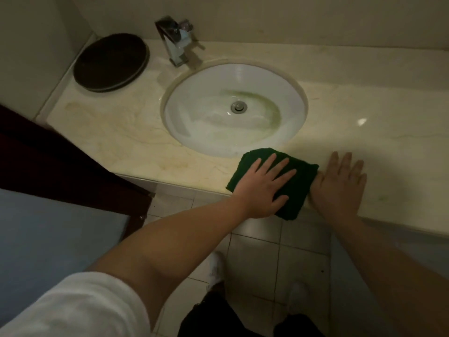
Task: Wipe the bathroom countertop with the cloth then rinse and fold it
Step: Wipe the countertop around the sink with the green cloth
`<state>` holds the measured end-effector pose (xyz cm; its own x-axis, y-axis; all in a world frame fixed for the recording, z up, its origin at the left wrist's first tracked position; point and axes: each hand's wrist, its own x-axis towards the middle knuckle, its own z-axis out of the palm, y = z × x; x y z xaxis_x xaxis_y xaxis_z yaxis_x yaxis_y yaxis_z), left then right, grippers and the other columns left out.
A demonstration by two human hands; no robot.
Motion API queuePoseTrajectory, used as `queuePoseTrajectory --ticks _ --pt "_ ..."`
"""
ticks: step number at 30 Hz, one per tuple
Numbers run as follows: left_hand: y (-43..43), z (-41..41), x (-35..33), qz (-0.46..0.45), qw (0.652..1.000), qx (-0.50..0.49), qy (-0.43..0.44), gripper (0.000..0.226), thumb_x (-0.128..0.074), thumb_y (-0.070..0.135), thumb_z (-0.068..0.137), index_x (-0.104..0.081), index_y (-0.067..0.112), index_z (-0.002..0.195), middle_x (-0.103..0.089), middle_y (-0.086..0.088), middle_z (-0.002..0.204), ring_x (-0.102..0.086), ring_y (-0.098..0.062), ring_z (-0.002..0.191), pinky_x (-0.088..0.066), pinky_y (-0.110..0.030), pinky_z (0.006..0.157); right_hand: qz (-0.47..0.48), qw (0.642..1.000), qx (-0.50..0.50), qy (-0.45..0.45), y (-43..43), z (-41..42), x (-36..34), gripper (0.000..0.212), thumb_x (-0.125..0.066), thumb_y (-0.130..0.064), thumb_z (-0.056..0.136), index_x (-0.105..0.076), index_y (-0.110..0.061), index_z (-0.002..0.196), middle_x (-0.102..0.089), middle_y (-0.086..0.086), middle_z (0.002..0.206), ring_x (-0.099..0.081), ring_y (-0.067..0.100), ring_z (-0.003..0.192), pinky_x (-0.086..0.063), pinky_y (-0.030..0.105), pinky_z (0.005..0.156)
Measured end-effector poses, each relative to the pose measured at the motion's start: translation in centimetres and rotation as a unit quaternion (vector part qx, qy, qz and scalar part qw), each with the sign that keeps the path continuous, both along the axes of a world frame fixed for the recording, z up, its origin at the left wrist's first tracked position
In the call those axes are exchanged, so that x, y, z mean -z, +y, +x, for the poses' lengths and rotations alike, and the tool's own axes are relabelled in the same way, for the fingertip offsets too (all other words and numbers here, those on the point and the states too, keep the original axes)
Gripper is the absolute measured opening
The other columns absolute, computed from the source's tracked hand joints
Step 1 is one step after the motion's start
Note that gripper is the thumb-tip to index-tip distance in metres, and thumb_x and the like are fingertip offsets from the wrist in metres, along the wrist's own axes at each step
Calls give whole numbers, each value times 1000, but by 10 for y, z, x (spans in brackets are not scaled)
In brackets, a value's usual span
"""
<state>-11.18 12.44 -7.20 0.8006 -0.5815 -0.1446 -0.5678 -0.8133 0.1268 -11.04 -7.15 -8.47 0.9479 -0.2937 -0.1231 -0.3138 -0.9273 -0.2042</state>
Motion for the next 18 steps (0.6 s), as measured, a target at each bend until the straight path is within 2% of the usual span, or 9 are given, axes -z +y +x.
queuePoseTrajectory --ticks 7,10,12,16,18 --pt "128 13 2 2 1000 19 7 68 -30 54 94 -14 28 154 -8 -3 164 0 -28 150 -4 -48 121 -1 999 33 14 87 -6 0 69 -20 -40 94 -9 -10 155 -6 18 163 -1 40 149 -3 53 120" --pt "169 16 2 0 1000 10 0 67 -27 54 95 -12 28 154 -8 -3 164 1 -27 150 -3 -47 122 -23 999 46 -15 105 -9 -1 69 -21 -39 93 -18 -6 153 -16 21 161 -10 42 147 -10 55 118" --pt "179 17 1 3 1000 9 2 66 -23 54 95 -9 28 154 -5 -2 164 3 -27 150 -1 -47 122 -33 998 42 -16 108 -8 0 69 -23 -38 92 -21 -5 152 -19 22 159 -13 43 146 -13 56 117" --pt "176 18 -1 -3 1000 9 18 65 -22 53 96 -5 28 155 0 -2 164 7 -26 150 2 -45 121 -20 998 67 0 111 -4 -3 71 -22 -37 91 -17 -3 153 -15 22 161 -10 41 148 -13 57 118" --pt "177 19 -6 -13 999 12 44 65 -26 51 98 -6 27 155 2 -1 164 9 -26 150 5 -44 121 0 999 20 -30 127 -9 -12 70 -25 -34 90 -21 2 150 -19 27 158 -13 44 146 -17 59 117"
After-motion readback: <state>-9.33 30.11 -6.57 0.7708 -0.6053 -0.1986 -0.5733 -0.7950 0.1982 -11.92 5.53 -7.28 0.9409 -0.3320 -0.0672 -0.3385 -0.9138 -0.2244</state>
